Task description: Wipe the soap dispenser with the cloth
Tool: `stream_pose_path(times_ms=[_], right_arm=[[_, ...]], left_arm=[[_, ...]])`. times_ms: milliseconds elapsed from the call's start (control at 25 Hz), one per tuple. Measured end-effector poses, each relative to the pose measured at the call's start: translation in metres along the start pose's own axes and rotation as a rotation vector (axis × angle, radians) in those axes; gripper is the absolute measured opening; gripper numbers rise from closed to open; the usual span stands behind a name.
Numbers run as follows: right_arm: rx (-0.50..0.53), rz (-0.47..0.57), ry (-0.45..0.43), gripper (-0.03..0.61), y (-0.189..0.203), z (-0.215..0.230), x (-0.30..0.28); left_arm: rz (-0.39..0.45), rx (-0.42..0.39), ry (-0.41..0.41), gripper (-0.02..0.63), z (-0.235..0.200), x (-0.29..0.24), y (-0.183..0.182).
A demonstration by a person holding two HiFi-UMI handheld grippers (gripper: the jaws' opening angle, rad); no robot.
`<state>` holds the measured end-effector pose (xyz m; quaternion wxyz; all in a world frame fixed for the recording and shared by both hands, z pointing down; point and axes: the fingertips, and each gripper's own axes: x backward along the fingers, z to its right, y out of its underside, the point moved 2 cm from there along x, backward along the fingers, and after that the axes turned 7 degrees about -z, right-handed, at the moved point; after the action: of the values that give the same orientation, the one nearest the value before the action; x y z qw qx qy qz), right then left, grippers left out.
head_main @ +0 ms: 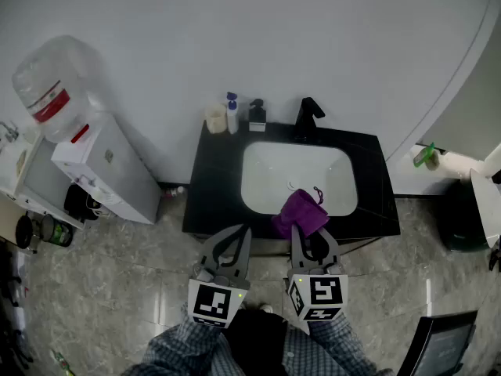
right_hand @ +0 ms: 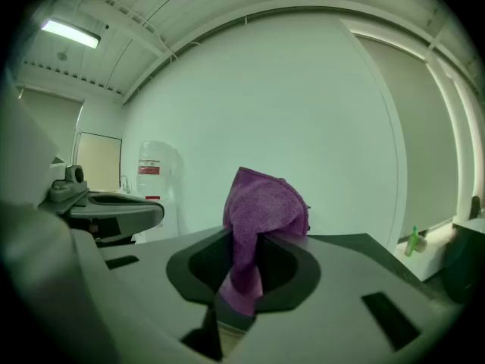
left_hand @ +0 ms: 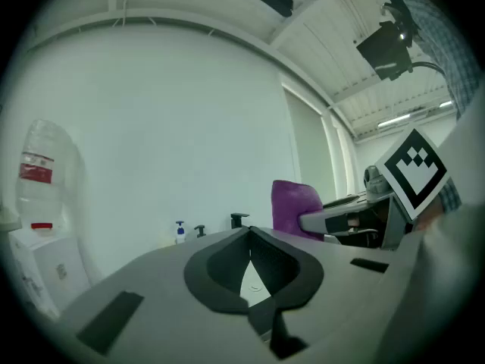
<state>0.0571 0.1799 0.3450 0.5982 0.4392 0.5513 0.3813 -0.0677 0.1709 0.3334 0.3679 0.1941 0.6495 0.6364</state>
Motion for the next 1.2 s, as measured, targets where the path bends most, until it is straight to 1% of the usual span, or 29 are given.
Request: stream_pose_path(times_ms=[80,240,480,560,680,800,1200], right_arm=[[-0.004,-0.001,0.001,0.077,0.001,0.001,0.0],[-0.009,-0.002,0.002,0.077,0.0,0.0,0.0],[-0.016,0.002,0.0,0.077,0.001,0.001,0.001],[-0.027,0.005,-0.001,0.077,0.0,0.002,0.001],[-0.037,0.008,-0.002,0.077,0.001,0.004,0.003],[-0.04,0.007,-0.002,0.077,0.001,0.007,0.004],[-0.033,0.026,-0.013,0.077,-0.003,0.031,0.017]], left_arm=[[0.018,-0.006,0.001,0.002,0.001,-0.001,-0.003],[-0.003,-0.001,0.004,0.002,0.001,0.0,0.0],[0.008,-0.001,0.0,0.002,0.002,0.0,-0.001],[0.025,-0.001,-0.003,0.002,0.002,0.0,-0.004],[0.008,-0.002,-0.005,0.002,0.003,0.001,-0.002],[0.018,-0.005,-0.009,0.002,0.005,0.0,-0.004],[0.007,-0.01,-0.03,0.002,0.028,-0.007,-0.012]])
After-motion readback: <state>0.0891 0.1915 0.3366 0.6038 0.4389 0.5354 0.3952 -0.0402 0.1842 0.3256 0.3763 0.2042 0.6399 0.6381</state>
